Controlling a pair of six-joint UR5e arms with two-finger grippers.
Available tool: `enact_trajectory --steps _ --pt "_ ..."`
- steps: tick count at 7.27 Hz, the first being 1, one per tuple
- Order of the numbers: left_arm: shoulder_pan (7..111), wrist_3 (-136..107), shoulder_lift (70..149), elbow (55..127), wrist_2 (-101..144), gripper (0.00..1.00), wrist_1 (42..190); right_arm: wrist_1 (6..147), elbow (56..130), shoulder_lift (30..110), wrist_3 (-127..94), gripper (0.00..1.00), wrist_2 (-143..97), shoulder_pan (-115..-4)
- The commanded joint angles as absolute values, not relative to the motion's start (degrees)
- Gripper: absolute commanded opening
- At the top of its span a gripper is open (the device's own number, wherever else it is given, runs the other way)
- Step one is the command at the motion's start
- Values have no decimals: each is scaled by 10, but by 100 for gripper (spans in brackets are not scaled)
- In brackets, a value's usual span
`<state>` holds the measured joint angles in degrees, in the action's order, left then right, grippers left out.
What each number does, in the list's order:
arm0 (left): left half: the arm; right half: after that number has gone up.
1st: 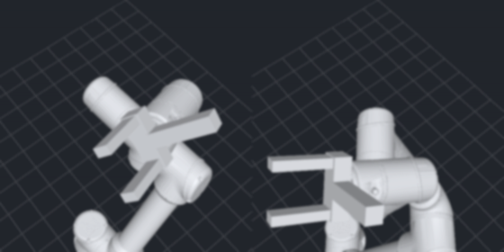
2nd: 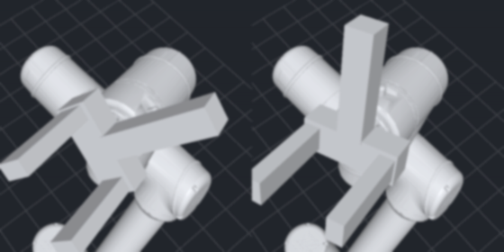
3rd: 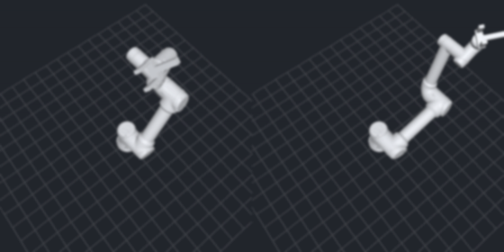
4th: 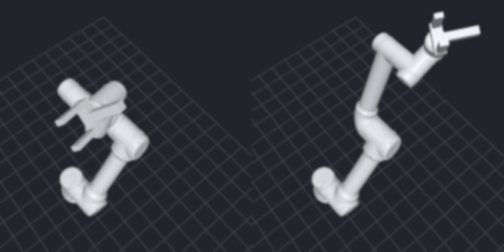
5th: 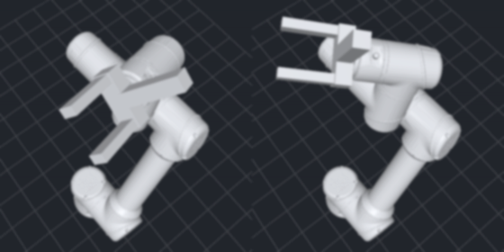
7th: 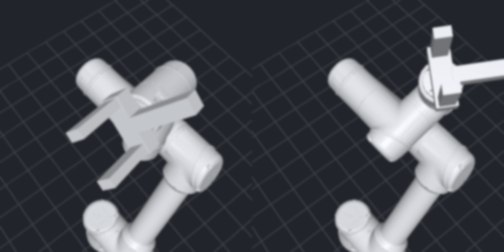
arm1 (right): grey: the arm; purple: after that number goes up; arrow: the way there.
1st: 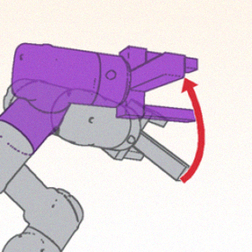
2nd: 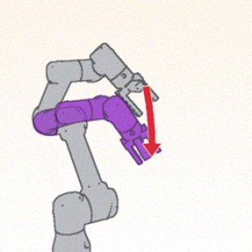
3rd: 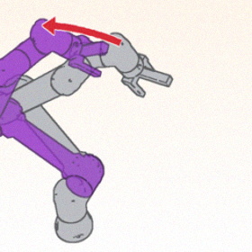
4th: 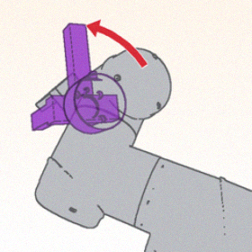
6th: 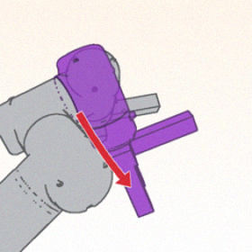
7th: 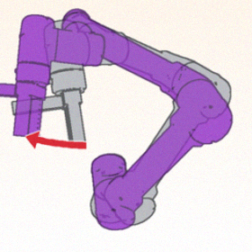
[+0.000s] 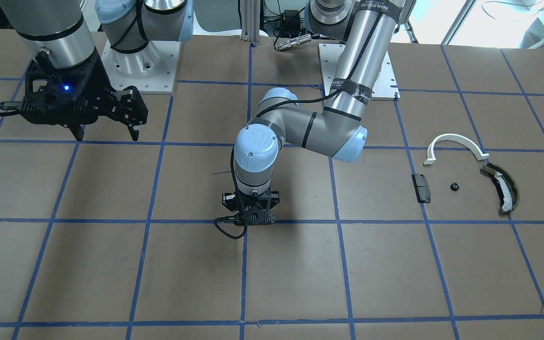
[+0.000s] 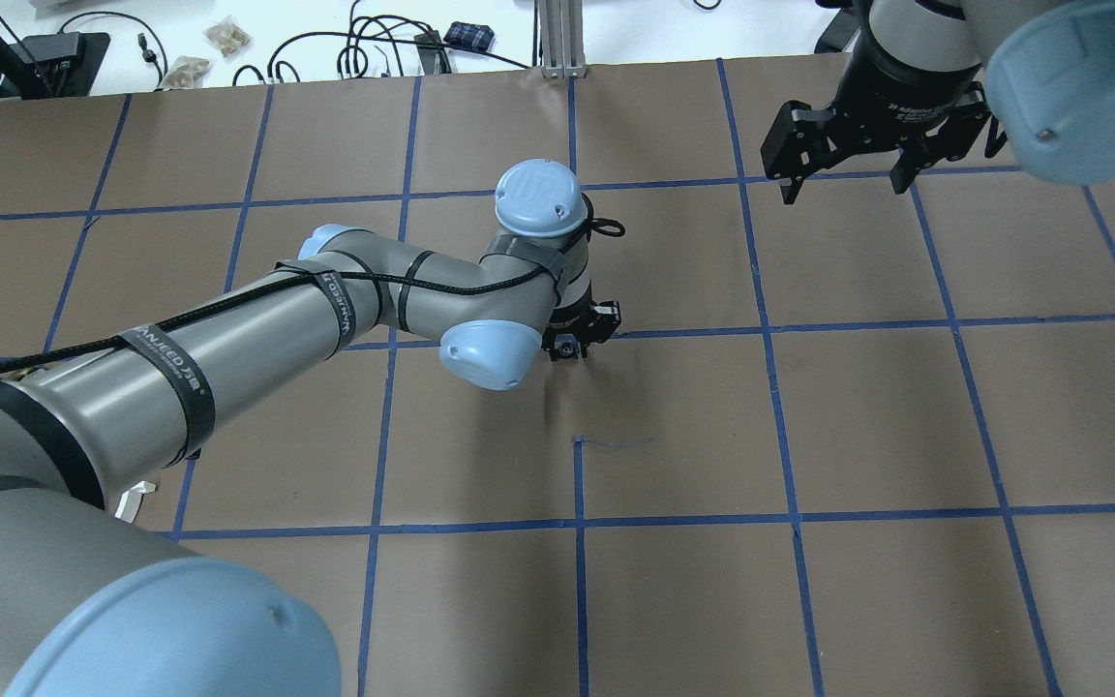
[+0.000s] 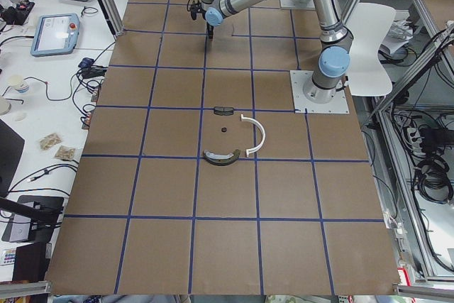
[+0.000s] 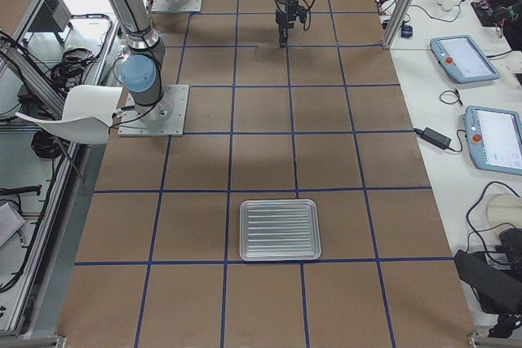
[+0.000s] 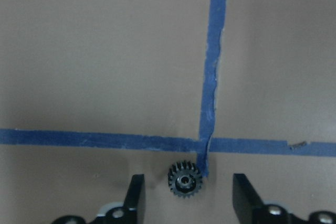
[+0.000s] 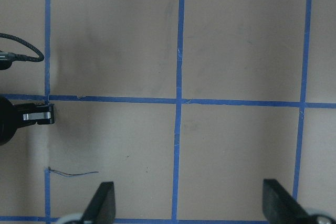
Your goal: Place bearing gear from tray to pile
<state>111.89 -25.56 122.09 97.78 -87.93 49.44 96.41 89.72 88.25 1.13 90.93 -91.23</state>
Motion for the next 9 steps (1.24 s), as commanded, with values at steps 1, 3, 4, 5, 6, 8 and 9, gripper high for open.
enact_trajectory --steps 1,3,4,5,6,8,9 --pt "1116 -248 1213 976 -880 13 497 966 895 882 -27 100 883 -912" --pt "1115 -236 1210 976 -881 0 498 966 895 882 -83 100 884 -912" --pt "1096 -230 1188 966 -881 0 544 965 896 882 -83 100 882 -912" --pt "1047 -170 1157 939 -879 0 628 965 896 882 -83 100 884 -912" --pt "994 -81 1127 940 -884 0 692 965 896 882 -83 100 884 -912" --pt "859 93 1083 966 -914 0 726 965 896 882 -81 100 882 -912" --pt "785 169 1072 1002 -918 0 724 965 896 882 -81 100 883 -912"
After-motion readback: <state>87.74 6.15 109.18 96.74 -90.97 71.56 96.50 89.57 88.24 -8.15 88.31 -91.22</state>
